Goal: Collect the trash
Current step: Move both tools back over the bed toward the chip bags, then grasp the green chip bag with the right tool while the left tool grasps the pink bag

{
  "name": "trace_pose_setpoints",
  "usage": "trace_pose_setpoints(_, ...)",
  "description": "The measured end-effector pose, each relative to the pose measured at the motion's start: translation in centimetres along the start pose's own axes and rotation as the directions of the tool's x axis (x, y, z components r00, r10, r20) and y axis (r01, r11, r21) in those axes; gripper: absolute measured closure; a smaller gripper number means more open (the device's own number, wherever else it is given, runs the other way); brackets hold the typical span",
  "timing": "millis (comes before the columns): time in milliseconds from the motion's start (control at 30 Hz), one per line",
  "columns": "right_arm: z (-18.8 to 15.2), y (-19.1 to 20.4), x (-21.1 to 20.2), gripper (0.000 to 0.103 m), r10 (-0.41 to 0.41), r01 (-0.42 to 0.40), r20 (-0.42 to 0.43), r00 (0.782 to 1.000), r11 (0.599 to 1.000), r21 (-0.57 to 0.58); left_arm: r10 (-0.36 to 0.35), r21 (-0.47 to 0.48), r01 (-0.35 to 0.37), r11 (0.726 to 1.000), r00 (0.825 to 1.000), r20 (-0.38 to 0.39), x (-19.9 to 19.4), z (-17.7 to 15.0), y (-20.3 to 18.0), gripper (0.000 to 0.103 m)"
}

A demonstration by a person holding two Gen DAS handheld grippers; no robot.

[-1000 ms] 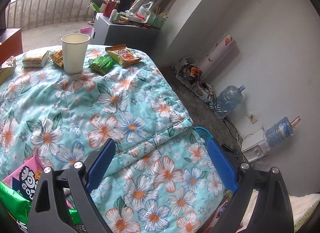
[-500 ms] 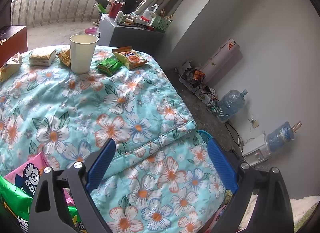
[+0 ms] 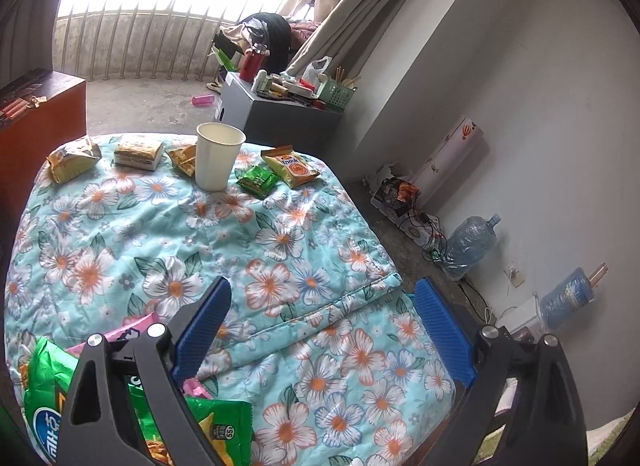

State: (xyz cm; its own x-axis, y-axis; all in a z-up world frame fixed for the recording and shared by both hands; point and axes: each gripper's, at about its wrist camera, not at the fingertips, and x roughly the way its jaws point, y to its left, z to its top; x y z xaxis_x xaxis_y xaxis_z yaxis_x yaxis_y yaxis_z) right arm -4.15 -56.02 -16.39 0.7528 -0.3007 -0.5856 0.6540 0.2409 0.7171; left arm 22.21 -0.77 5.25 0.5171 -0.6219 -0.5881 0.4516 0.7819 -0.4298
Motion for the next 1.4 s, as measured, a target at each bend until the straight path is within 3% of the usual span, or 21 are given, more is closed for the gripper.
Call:
trace_pose_setpoints(67,-1.6,4.0,-1.6,0.018,0.062,-0.067,-0.037,0.997,0.989,-0.134,0.013,-0.021,-0.012,1.0,0.999,0.036,-2.1,-0.3,1.2,0.012)
trace_pose_setpoints(133,-3.5,8.3,-2.9,0.018,0.125,-0.146,-0.096,0.988,0.952,-0.27,0.037,-0.052,-0.033,0.998,0.997,0.072,-4.2,-0.7,2.7,0.012)
trace_pose_setpoints(233,-7.6,14.4,-4.7,0.018,0.197,-0.268,-0.199,0.96,0.856,-0.443,0.108,-0.108,-0.095,0.99,0.987,0.118,-7.4,-1.5,5.2,0.012)
trace_pose_setpoints(333,-12.3,19.3,-5.0,0.018,0.23,-0.387,-0.338,0.913,0.751,-0.535,0.16,-0.17,-0.134,0.976,0.975,0.153,-10.5,-2.9,7.9,0.012)
trace_pose_setpoints(467,-19.7,24.2,-3.6,0.018,0.215,-0.54,-0.549,0.808,0.641,-0.545,0.237,-0.239,-0.196,0.951,0.958,0.161,-13.4,-5.6,11.3,0.012)
trace_pose_setpoints(533,-23.5,25.9,-2.3,0.018,0.195,-0.608,-0.647,0.737,0.611,-0.507,0.274,-0.267,-0.229,0.936,0.951,0.146,-14.3,-7.2,12.7,0.012)
trace_pose_setpoints(633,-29.5,27.9,-1.0,0.019,0.126,-0.661,-0.751,0.648,0.583,-0.473,0.316,-0.294,-0.272,0.916,0.942,0.113,-15.2,-9.4,14.6,0.012)
trace_pose_setpoints(700,-33.4,29.8,-0.8,0.019,0.071,-0.704,-0.801,0.595,0.528,-0.476,0.311,-0.315,-0.269,0.91,0.946,0.089,-15.5,-11.0,15.7,0.012)
trace_pose_setpoints(767,-37.2,32.3,-1.3,0.019,0.008,-0.756,-0.842,0.539,0.445,-0.48,0.291,-0.334,-0.254,0.908,0.955,0.066,-15.3,-12.4,16.5,0.013)
trace_pose_setpoints(833,-39.9,34.3,-1.6,0.019,-0.031,-0.79,-0.857,0.515,0.372,-0.488,0.267,-0.341,-0.239,0.909,0.963,0.039,-14.8,-13.6,16.8,0.02)
trace_pose_setpoints(867,-41.0,35.5,-1.2,0.019,-0.043,-0.813,-0.873,0.486,0.345,-0.469,0.254,-0.344,-0.231,0.91,0.967,0.022,-14.5,-14.2,16.9,0.022)
trace_pose_setpoints(967,-43.5,37.8,1.2,0.024,-0.088,-0.82,-0.886,0.455,0.346,-0.456,0.24,-0.311,-0.236,0.921,0.97,-0.026,-13.1,-15.4,16.3,0.033)
trace_pose_setpoints(1100,-47.1,38.9,4.7,0.034,-0.216,-0.809,-0.883,0.418,0.354,-0.469,0.31,-0.23,-0.321,0.919,0.947,-0.085,-10.8,-16.3,15.6,0.048)
trace_pose_setpoints(1167,-48.1,38.4,5.9,0.038,-0.279,-0.797,-0.873,0.4,0.365,-0.482,0.31,-0.231,-0.324,0.917,0.946,-0.099,-10.0,-16.5,15.9,0.049)
trace_pose_setpoints(1300,-47.7,37.7,5.4,0.039,-0.308,-0.821,-0.898,0.316,0.386,-0.421,0.321,-0.206,-0.332,0.921,0.943,-0.084,-9.5,-16.3,15.9,0.049)
trace_pose_setpoints(1400,-47.0,36.6,4.9,0.054,-0.334,-0.813,-0.89,0.31,0.392,-0.43,0.325,-0.184,-0.334,0.925,0.943,-0.077,-9.1,-16.1,15.9,0.05)
